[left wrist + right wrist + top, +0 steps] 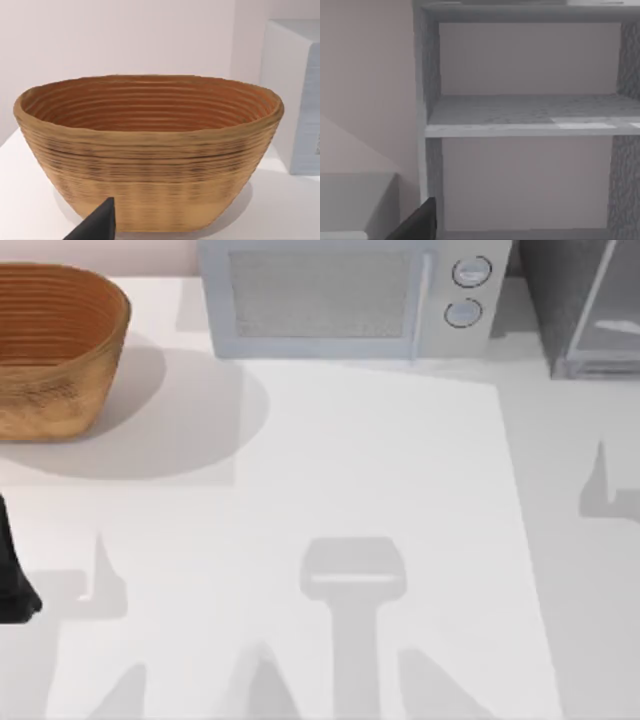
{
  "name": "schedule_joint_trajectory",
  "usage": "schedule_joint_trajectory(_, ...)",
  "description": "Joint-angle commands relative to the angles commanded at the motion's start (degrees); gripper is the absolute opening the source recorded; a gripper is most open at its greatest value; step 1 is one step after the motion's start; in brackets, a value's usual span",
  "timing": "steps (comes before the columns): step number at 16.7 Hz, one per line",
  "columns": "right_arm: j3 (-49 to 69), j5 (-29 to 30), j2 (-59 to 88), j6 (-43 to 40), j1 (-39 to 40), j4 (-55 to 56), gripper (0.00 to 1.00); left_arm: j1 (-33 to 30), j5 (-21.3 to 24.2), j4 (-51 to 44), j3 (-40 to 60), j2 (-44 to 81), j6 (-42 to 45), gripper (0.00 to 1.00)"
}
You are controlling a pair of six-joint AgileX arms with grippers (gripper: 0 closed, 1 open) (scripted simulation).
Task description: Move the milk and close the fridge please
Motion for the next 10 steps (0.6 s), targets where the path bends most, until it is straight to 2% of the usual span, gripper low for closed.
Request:
schedule_joint_trajectory(5,-16.6,1.5,-22.1,-0.9,3.4,-11.6,1.00,0.0,0.0,0.0,0.0,0.0,0.0,1.00)
schedule_joint_trajectory(10,-24.7,2.2,-31.3,-1.3,5.3,-17.4,1.00,0.0,0.0,0.0,0.0,0.0,0.0,1.00)
